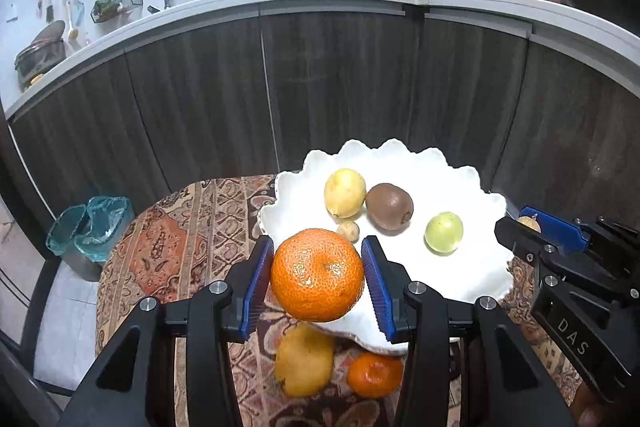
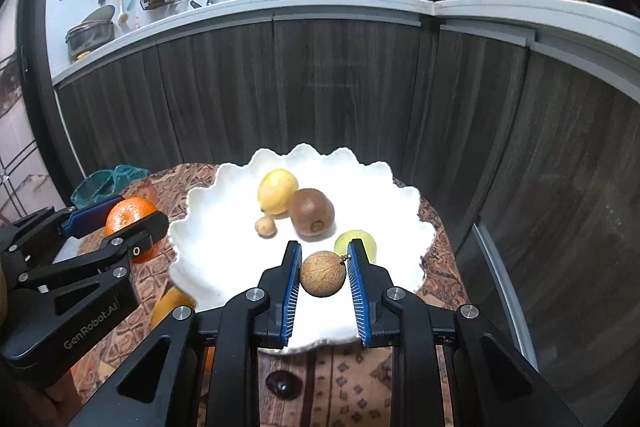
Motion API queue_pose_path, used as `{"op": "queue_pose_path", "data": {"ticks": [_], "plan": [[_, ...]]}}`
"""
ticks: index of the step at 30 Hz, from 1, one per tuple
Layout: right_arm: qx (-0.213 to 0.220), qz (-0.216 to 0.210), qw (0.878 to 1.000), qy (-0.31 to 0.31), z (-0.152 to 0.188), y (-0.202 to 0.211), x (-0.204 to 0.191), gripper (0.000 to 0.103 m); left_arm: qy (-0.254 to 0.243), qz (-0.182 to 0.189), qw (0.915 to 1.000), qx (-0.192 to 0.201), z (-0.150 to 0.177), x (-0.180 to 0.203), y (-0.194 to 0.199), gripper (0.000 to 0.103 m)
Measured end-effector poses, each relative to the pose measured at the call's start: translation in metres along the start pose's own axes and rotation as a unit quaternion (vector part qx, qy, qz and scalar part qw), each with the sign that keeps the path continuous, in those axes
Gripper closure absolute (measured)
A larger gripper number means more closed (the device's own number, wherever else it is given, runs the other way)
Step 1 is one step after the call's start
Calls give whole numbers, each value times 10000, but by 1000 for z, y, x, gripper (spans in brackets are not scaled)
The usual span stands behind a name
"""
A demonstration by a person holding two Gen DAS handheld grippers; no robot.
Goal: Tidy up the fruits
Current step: 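Carry orange and tan fruit over the white bowl and open both tools, then withdraw both tools from the bowl back over the cloth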
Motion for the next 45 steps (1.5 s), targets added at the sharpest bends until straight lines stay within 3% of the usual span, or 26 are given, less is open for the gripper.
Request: {"op": "queue_pose_path", "data": {"ticks": [13, 25, 28, 30, 32, 34, 37, 45], "plan": [[-295, -29, 9995, -141, -1, -52, 9, 78, 7, 17, 9994, -337, 1, 1, -54, 58], [-497, 35, 9987, -86, 8, -72, 10, 78, 28, -21, 9986, -527, 7, -2, -71, 57], [-461, 134, 9988, -36, 7, -70, 11, 76, -13, -116, 9991, -406, 5, -3, -66, 49], [-434, 157, 9989, -24, 6, -68, 10, 64, -4, -165, 9994, -316, 3, -5, -61, 39], [-356, 242, 9990, -75, 5, -64, 13, 33, -34, -276, 9993, -237, 1, -7, -56, 33], [-237, 344, 9991, -103, 3, -60, 15, 23, -53, -375, 9991, -179, 0, -8, -52, 28], [-146, 498, 9986, -122, -1, -54, 18, 16, -39, -482, 9988, -116, -1, -11, -46, 22], [-53, 566, 9983, -140, -5, -36, 17, 14, -6, -591, 9982, 50, -2, -17, -22, 10]]}}
Point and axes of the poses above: each gripper's, at about its wrist camera, not at the fingertips, and y roughly against the way its jaws point, x to its right, z to its underside, the point moved 5 cm from there along -y, roughly the way its jaws point, and after that the axes turned 1 degree about -z, right-handed, at the moved point
